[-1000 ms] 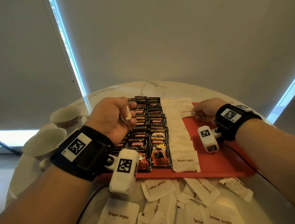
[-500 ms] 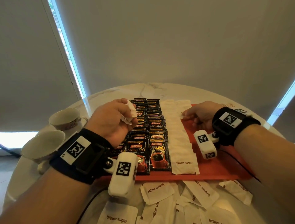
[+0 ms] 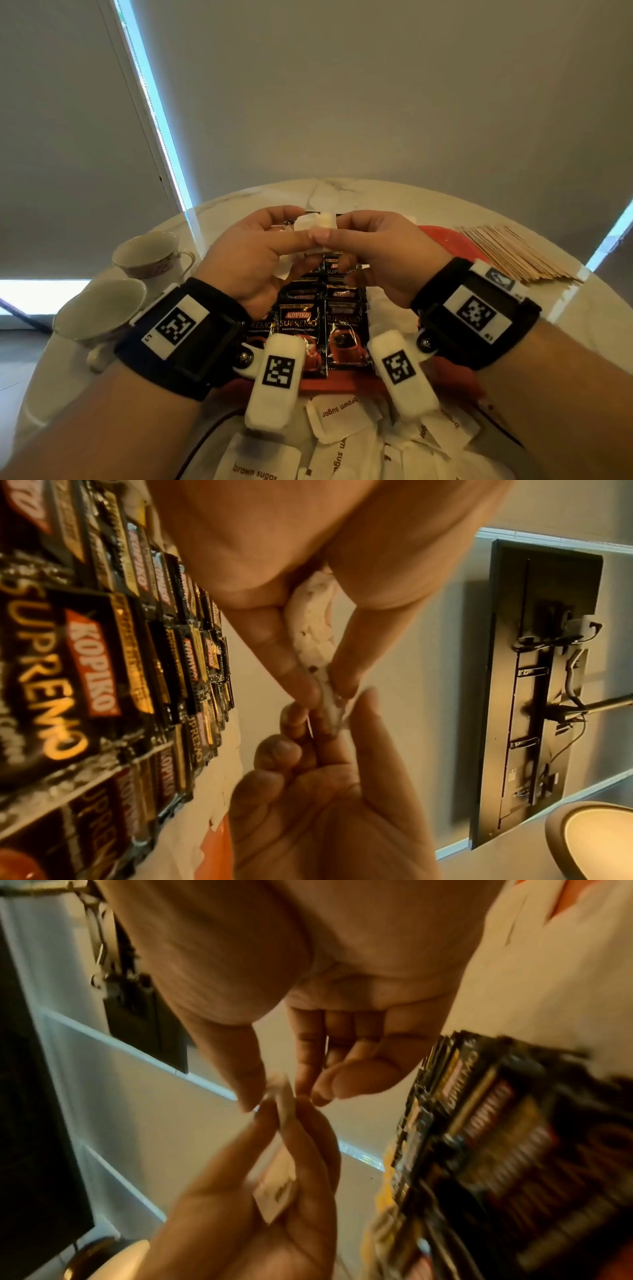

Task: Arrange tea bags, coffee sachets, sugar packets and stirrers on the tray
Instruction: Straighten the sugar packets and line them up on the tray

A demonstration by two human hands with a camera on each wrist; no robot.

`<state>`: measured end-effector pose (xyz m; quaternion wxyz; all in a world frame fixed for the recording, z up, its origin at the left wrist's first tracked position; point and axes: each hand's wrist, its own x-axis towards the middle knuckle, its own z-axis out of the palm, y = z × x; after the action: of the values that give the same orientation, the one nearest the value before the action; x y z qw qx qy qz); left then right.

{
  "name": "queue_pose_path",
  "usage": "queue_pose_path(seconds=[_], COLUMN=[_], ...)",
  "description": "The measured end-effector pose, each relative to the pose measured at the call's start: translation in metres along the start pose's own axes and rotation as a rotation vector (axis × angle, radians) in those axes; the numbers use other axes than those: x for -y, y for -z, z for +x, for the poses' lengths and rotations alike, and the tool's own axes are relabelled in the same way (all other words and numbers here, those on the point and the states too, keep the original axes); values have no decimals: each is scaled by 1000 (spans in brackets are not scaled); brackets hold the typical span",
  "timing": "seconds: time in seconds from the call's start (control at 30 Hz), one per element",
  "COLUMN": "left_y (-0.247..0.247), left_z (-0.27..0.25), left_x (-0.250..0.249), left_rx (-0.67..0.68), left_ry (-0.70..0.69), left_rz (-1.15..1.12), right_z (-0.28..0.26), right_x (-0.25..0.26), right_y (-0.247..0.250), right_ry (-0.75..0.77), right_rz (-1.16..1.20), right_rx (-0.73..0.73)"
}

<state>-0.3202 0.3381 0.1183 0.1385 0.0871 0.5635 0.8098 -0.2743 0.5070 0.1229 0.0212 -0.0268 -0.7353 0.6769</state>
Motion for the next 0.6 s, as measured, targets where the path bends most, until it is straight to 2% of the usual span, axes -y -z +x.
queue_pose_path(seconds=[0.2, 0.3, 0.47, 0.6], left_y=[2, 0, -4, -1], left_z=[3, 1, -7, -9], left_x=[0, 0, -3, 0], left_rx=[-66, -34, 19, 25], left_ry=[3, -48, -54, -169], left_rz=[20, 111, 245, 408], right_z=[0, -1, -1, -6], right_x=[-4, -8, -9, -8], right_y=[1, 2, 4, 5], right_ry=[-1, 5, 39, 19], right_rz=[185, 237, 217, 175], right_rx=[-68, -103, -148, -40])
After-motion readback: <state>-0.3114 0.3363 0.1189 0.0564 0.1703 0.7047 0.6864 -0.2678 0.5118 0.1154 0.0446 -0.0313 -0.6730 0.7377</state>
